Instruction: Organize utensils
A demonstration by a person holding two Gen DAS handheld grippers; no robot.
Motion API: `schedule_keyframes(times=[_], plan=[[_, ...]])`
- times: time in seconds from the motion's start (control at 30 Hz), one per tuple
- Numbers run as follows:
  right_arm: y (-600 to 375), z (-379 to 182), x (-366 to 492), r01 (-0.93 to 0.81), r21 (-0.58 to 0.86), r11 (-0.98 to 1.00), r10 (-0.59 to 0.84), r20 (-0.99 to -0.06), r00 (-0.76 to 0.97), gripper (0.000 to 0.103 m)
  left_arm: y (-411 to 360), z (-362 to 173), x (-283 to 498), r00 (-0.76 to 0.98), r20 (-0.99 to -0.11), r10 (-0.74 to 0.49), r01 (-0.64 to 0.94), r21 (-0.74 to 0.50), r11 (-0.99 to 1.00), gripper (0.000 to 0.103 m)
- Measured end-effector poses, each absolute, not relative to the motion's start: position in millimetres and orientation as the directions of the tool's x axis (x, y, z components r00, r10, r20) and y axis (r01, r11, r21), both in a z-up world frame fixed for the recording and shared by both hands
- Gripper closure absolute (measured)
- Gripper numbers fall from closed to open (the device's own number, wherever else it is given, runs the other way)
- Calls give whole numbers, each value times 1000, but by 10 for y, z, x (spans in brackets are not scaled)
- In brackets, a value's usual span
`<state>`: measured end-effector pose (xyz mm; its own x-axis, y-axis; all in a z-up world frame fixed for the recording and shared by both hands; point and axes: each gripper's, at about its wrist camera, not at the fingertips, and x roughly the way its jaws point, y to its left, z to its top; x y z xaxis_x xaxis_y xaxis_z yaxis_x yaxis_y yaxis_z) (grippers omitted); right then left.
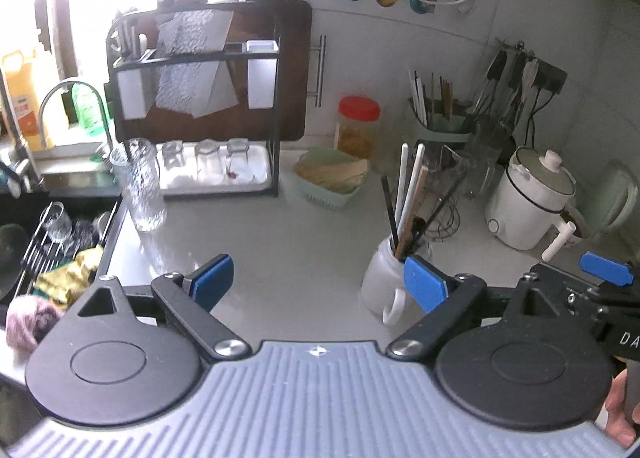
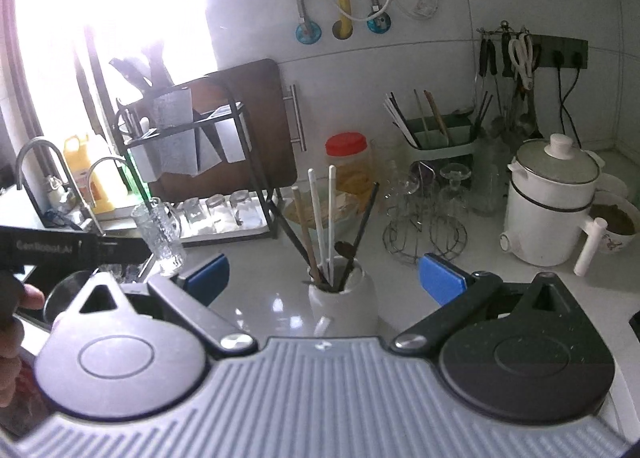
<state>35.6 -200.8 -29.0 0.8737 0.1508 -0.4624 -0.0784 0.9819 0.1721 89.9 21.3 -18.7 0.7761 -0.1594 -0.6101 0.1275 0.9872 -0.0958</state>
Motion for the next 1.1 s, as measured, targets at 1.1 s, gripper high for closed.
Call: schedule_keyframes(times=[1.1], plan=[[-2129,-433,-159,-139,174,975,207,-481,852,0,97,-330,19,776,-628,-67,10,-93,996,9]])
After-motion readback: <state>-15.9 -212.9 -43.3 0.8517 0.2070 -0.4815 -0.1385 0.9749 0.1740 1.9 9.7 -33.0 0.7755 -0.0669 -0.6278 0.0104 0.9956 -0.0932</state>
